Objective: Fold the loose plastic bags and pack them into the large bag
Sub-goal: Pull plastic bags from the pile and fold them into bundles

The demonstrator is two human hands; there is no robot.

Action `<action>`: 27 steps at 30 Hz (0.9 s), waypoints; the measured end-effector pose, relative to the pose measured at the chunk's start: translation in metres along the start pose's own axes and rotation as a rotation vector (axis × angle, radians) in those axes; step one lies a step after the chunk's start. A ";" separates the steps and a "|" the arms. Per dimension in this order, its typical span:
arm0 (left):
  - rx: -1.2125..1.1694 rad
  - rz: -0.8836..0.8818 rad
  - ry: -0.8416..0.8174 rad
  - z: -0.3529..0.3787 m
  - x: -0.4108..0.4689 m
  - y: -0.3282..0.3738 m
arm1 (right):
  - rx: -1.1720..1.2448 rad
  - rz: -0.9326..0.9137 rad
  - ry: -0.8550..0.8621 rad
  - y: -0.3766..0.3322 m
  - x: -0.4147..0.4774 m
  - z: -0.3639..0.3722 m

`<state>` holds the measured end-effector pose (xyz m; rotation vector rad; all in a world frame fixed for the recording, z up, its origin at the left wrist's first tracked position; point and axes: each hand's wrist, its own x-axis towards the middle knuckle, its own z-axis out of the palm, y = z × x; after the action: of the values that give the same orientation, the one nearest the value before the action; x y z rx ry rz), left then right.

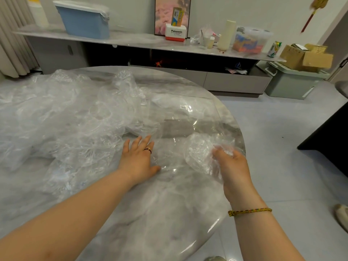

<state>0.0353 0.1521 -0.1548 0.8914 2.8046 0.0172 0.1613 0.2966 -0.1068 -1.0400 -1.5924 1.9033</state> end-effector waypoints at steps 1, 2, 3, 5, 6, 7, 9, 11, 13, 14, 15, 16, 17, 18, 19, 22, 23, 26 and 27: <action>0.005 0.004 0.006 -0.001 0.000 -0.002 | -0.007 -0.002 -0.004 0.000 0.000 -0.001; 0.009 0.011 0.020 -0.001 0.000 -0.004 | -0.010 -0.004 -0.004 0.000 0.000 -0.001; 0.011 0.020 0.042 -0.002 -0.001 -0.006 | -0.012 -0.004 -0.002 0.000 0.000 -0.001; -0.007 0.036 0.099 -0.006 -0.004 -0.008 | -0.012 -0.009 -0.006 0.000 0.000 -0.001; -0.035 0.050 0.129 -0.008 -0.006 -0.009 | -0.007 -0.011 -0.014 0.000 0.000 -0.001; -0.083 0.068 0.156 -0.011 -0.009 -0.010 | 0.001 -0.009 -0.019 -0.001 -0.002 0.000; -0.223 0.096 0.183 -0.017 -0.017 -0.012 | 0.023 -0.020 -0.030 -0.002 -0.003 0.001; -0.333 0.092 0.196 -0.023 -0.028 -0.015 | 0.060 -0.033 -0.052 -0.004 -0.006 0.003; -0.381 0.082 0.200 -0.028 -0.040 -0.018 | 0.177 -0.043 -0.114 -0.006 -0.009 0.005; -0.408 0.085 0.194 -0.030 -0.045 -0.019 | 0.250 -0.042 -0.169 -0.008 -0.011 0.005; -0.438 0.090 0.188 -0.032 -0.052 -0.021 | 0.311 -0.032 -0.233 -0.009 -0.014 0.006; -0.466 0.096 0.178 -0.033 -0.057 -0.023 | 0.358 -0.021 -0.302 -0.010 -0.017 0.007; -0.488 0.103 0.175 -0.035 -0.064 -0.024 | 0.374 -0.014 -0.371 -0.012 -0.022 0.008; -0.500 0.112 0.169 -0.035 -0.069 -0.026 | 0.360 -0.008 -0.432 -0.013 -0.027 0.011; -0.511 0.123 0.174 -0.037 -0.076 -0.029 | 0.317 -0.003 -0.482 -0.014 -0.034 0.016; -0.571 0.181 0.182 -0.039 -0.090 -0.036 | 0.057 -0.049 -0.561 -0.012 -0.050 0.034; -0.598 0.209 0.186 -0.041 -0.095 -0.038 | -0.092 -0.088 -0.577 -0.011 -0.055 0.041; -0.635 0.252 0.183 -0.044 -0.107 -0.048 | -0.593 -0.341 -0.632 -0.006 -0.059 0.062; -0.640 0.256 0.166 -0.045 -0.111 -0.049 | -0.800 -0.440 -0.614 -0.005 -0.058 0.068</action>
<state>0.0869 0.0508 -0.0934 1.0875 2.5217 0.9980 0.1431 0.2122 -0.0836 -0.2617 -2.7790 1.3364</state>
